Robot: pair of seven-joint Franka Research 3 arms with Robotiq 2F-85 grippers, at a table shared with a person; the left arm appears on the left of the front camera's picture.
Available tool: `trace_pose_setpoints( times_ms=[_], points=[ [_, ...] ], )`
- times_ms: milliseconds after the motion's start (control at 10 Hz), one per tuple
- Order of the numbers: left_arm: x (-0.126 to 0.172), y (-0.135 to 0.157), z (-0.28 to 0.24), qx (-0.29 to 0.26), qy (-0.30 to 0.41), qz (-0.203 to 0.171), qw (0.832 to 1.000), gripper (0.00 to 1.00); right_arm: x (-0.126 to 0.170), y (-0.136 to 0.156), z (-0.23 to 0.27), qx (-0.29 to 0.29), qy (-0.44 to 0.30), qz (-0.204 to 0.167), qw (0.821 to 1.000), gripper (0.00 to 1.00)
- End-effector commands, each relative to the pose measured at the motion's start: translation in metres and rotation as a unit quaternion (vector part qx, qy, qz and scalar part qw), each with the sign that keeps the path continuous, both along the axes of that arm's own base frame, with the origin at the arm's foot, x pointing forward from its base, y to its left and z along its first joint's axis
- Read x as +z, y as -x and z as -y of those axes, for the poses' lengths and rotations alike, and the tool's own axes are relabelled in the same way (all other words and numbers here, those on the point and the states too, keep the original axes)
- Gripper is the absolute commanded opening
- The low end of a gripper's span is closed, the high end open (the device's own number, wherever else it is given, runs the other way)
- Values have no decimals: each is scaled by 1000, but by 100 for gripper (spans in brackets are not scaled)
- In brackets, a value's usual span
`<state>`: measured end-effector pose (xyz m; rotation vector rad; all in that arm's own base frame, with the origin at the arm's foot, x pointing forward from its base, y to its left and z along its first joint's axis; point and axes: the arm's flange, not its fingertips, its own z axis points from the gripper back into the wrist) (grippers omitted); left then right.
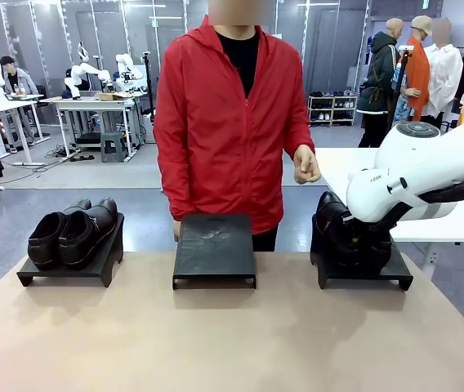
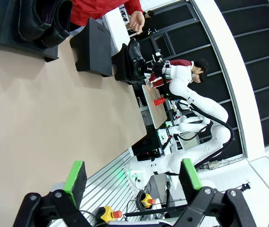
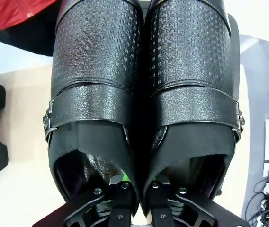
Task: Place the shoes on the stand as instructed by the person.
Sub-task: Pick up another pair of Shoes and place it on the Shoes Stand indicated by the person.
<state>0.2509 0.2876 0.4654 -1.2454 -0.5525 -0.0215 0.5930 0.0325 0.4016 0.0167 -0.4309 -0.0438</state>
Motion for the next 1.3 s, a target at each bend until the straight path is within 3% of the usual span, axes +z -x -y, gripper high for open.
trace_pose_setpoints(
  times_ms=[0, 400, 500, 600, 700, 900, 1200],
  points=[
    [1, 3, 1, -7, -2, 11, 1000, 100, 7, -8, -6, -20, -7, 21, 1000, 13],
    [1, 3, 1, -7, -2, 11, 1000, 100, 8, -8, -5, -18, -11, 22, 1000, 89],
    [1, 3, 1, -7, -2, 11, 1000, 100, 8, -7, -5, -18, -11, 22, 1000, 100],
    [1, 3, 1, -7, -2, 11, 1000, 100, 8, -6, -4, -18, -11, 21, 1000, 100],
    [1, 3, 1, -7, -2, 11, 1000, 100, 9, -5, -5, -17, -11, 22, 1000, 78],
    [1, 3, 1, -7, -2, 11, 1000, 100, 8, -4, -6, -17, -7, 21, 1000, 100],
    [1, 3, 1, -7, -2, 11, 1000, 100, 8, -5, -1, -2, -3, 12, 1000, 100]
  ],
)
